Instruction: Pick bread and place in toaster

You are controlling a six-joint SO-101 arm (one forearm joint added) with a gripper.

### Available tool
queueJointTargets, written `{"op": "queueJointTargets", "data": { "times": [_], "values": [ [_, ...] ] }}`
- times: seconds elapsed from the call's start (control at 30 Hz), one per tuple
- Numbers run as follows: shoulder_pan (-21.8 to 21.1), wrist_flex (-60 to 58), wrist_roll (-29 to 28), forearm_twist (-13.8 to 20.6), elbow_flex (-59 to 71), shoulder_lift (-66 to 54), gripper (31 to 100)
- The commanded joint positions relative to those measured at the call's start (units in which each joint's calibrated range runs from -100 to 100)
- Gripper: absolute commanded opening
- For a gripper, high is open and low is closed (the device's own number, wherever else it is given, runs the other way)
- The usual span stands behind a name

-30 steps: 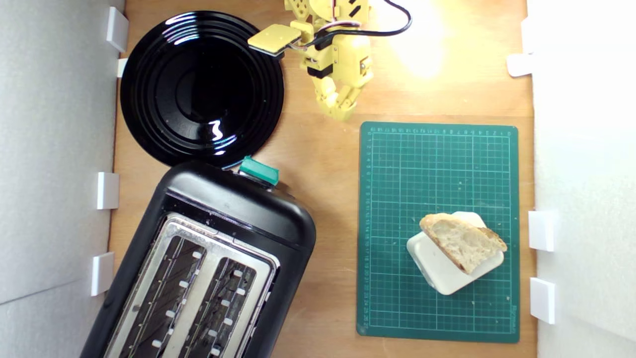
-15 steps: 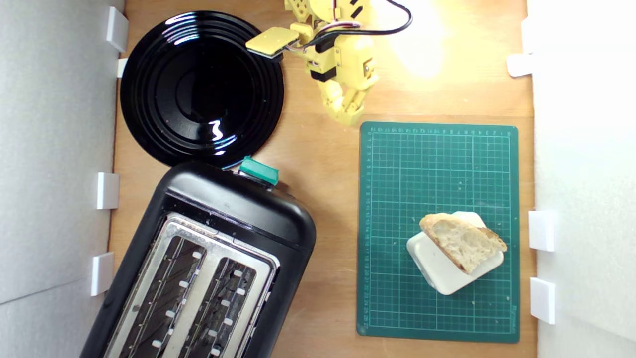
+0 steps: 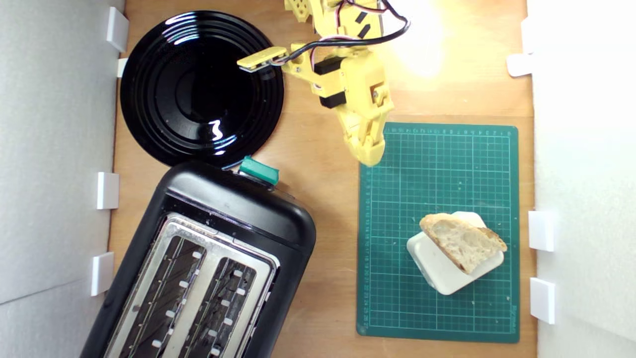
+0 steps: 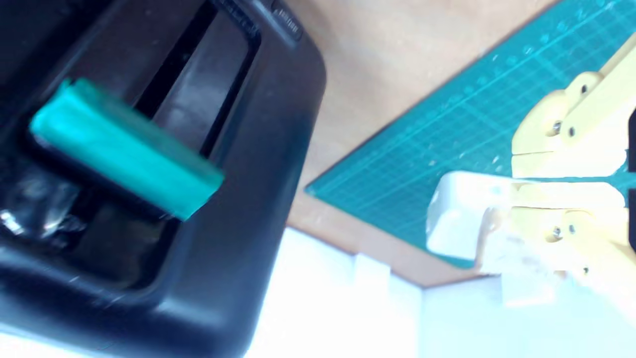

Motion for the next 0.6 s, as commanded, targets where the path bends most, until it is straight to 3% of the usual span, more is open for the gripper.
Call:
{"op": "queueJointTargets", "data": {
  "times": [0.0,0.2,0.23,0.27,0.33,0.37,0.43,0.57],
  "values": [
    [-3.4,-11.52,-0.16,-0.74,-4.1,6.02,43.9],
    [-8.15,-23.38,-0.68,-0.65,-3.19,17.59,44.0],
    [-8.15,-25.25,-1.73,-0.1,-3.19,19.17,44.0],
    [-8.15,-27.81,-3.41,2.8,-2.92,21.0,44.0],
    [-7.51,-31.74,-8.32,11.59,-2.38,23.58,44.0],
    [-7.19,-33.27,-11.46,17.67,-2.19,24.91,43.9],
    [-3.72,-35.49,-19.2,33.08,-2.29,27.9,43.9],
    [1.52,-38.22,-29.88,56.2,-2.47,31.4,43.8]
  ]
}}
